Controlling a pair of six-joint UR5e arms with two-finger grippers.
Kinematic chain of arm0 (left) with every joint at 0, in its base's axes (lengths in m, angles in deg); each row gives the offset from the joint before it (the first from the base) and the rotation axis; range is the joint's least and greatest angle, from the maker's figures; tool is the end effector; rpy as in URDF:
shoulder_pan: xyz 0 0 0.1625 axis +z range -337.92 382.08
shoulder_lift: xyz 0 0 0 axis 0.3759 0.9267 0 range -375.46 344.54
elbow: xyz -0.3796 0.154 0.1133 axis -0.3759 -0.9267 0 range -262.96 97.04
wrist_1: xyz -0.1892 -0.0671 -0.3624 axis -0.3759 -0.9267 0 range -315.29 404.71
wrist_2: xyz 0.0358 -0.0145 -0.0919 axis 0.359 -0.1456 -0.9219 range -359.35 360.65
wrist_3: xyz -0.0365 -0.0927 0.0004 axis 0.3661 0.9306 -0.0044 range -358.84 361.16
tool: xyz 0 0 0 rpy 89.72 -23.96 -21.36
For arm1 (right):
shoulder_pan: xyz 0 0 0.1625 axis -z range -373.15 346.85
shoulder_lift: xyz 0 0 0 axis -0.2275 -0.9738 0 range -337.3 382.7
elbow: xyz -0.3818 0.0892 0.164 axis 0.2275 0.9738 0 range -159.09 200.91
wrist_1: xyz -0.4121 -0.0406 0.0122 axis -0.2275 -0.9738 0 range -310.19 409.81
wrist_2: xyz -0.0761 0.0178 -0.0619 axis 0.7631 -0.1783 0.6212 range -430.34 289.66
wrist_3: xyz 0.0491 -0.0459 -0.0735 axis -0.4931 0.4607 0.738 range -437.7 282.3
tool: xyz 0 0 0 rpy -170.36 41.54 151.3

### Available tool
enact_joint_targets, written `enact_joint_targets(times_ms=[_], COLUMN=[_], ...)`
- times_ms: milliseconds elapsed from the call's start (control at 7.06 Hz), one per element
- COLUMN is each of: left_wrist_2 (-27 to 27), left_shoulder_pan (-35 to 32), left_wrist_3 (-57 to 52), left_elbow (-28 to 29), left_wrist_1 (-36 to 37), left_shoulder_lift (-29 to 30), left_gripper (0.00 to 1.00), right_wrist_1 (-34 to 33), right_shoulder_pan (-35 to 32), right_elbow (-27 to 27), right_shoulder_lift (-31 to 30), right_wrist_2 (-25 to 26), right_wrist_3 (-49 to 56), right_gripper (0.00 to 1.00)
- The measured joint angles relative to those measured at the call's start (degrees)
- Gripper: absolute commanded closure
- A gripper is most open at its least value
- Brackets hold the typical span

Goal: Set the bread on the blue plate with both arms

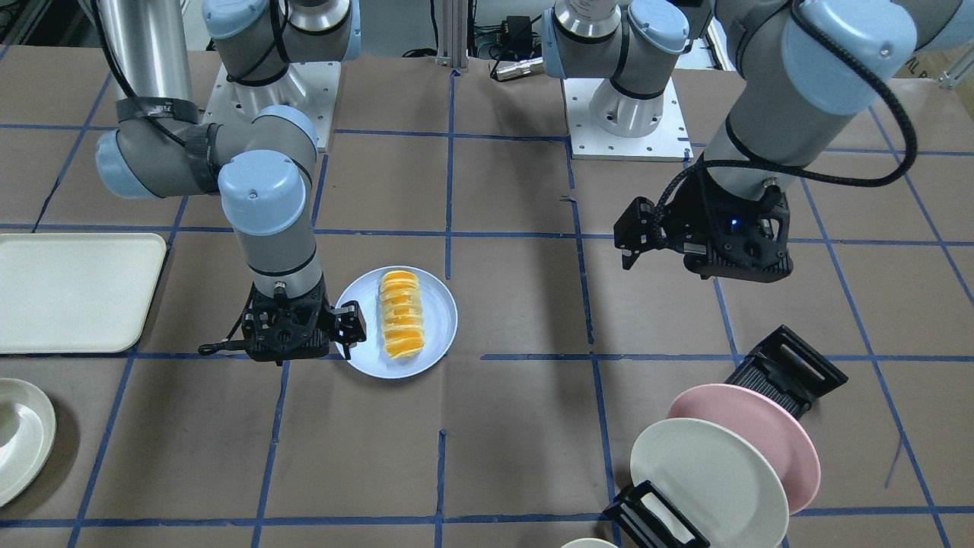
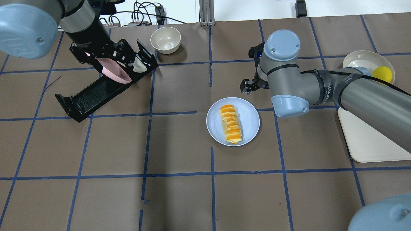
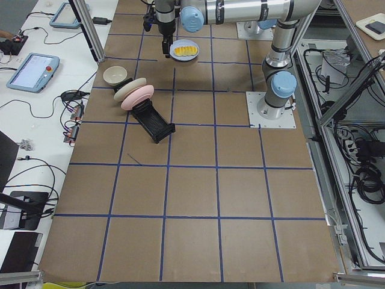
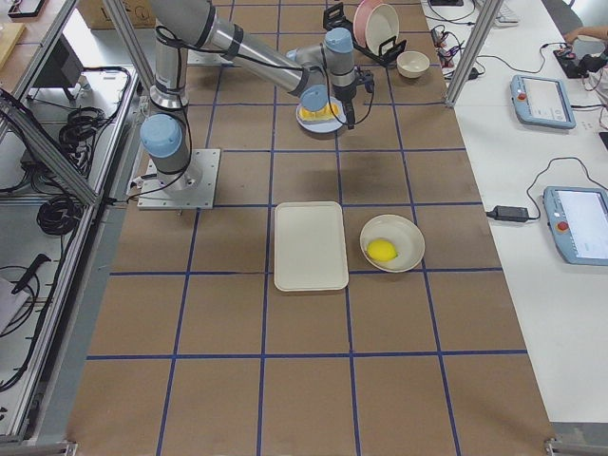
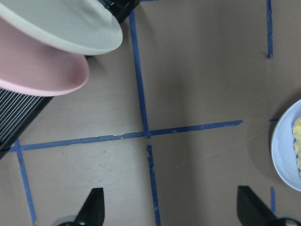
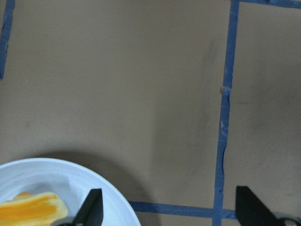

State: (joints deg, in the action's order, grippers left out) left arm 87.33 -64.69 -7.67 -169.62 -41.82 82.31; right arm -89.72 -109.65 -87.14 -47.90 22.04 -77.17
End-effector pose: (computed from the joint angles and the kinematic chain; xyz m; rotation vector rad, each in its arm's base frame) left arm -0.1080 -0.5536 0.4522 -0.1500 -3.0784 -0.0163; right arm 0.1929 -0.5526 0.2484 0.1828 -3.0884 0.3304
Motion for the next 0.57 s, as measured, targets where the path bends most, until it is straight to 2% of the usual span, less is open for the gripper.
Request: enact_joint_targets(times_ms=[142, 283, 566], left_wrist_2=[-0.21, -0.1, -0.03], left_shoulder_pan=[0.32, 0.41, 0.25], left_wrist_3=[-0.31, -0.39, -0.23], left_elbow=[0.0, -0.03, -0.02], left_wrist_1=[-0.51, -0.67, -0.72], left_shoulder_lift=[-0.36, -0.62, -1.06], left_gripper=[0.0, 0.0, 0.0], right_wrist_1=[1.74, 6.81, 21.02], right_shoulder_pan=[0.35, 1.63, 5.81], right_elbow=[-0.18, 0.35, 1.82], right_shoulder_lift=[-1.6, -5.01, -15.37], right_wrist_2=[0.75, 1.62, 1.81], right_wrist_3=[-0.01, 0.62, 5.67], right_gripper=[0.0, 0.0, 0.0])
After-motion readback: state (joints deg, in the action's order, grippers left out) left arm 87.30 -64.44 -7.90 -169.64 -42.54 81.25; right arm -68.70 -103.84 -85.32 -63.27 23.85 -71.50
